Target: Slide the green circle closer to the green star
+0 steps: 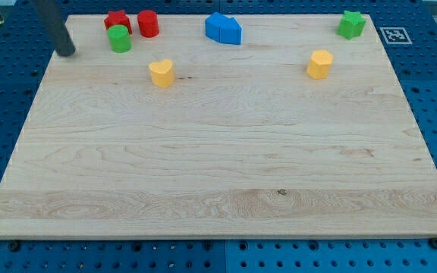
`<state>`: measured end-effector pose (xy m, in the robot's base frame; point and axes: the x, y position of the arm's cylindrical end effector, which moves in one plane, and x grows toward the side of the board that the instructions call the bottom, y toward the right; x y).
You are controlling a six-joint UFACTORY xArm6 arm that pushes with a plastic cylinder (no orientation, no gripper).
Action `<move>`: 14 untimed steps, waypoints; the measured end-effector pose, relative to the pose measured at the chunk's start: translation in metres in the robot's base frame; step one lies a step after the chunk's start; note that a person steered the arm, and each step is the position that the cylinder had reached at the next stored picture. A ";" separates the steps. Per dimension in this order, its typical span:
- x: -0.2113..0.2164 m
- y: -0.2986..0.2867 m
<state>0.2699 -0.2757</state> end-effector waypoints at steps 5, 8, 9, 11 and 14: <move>0.007 0.053; 0.006 0.061; 0.005 0.070; -0.012 0.077; -0.016 0.128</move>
<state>0.2541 -0.1478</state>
